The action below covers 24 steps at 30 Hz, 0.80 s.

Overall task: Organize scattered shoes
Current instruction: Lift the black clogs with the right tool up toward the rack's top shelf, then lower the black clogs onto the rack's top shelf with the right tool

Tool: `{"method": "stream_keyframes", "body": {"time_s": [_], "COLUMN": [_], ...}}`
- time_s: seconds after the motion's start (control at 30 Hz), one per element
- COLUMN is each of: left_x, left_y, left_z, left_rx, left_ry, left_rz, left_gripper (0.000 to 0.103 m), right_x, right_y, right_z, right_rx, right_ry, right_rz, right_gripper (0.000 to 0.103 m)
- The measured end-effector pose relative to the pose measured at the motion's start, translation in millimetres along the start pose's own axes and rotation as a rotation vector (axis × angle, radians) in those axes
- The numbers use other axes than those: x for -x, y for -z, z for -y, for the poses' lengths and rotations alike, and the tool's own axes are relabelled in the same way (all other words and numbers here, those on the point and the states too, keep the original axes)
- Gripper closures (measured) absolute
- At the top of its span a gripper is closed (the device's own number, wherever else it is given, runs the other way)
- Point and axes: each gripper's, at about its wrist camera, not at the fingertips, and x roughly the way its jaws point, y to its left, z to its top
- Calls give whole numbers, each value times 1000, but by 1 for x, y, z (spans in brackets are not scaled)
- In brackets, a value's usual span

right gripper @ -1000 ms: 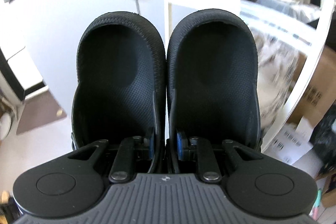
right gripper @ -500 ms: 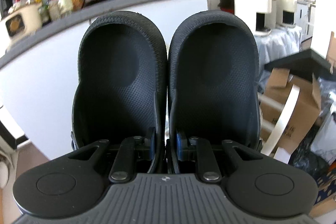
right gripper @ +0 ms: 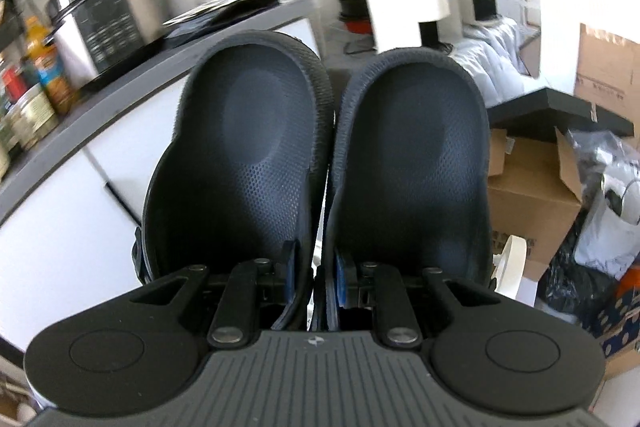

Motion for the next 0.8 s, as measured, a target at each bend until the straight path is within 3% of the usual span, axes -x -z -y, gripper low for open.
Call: {"method": "stream_keyframes", "body": {"time_s": [0.17, 0.47, 0.73, 0.8], "left_x": [-17, -33, -34, -35], "left_y": [0, 0, -2, 0], "left_z": [14, 11, 5, 6], "left_rx": [-78, -108, -70, -75], "left_ry": [-75, -85, -54, -54], "left_rz": [7, -39, -60, -68], "left_gripper": [16, 16, 16, 16], "right_x": [-39, -125, -161, -165], "right_y": [-21, -36, -50, -51], "right_z": [16, 34, 50, 52], "right_rx": [-56, -55, -69, -61], "right_ry": [31, 117, 168, 161], "right_rz": [-30, -83, -121, -130], "right_gripper": [81, 81, 81, 77]}}
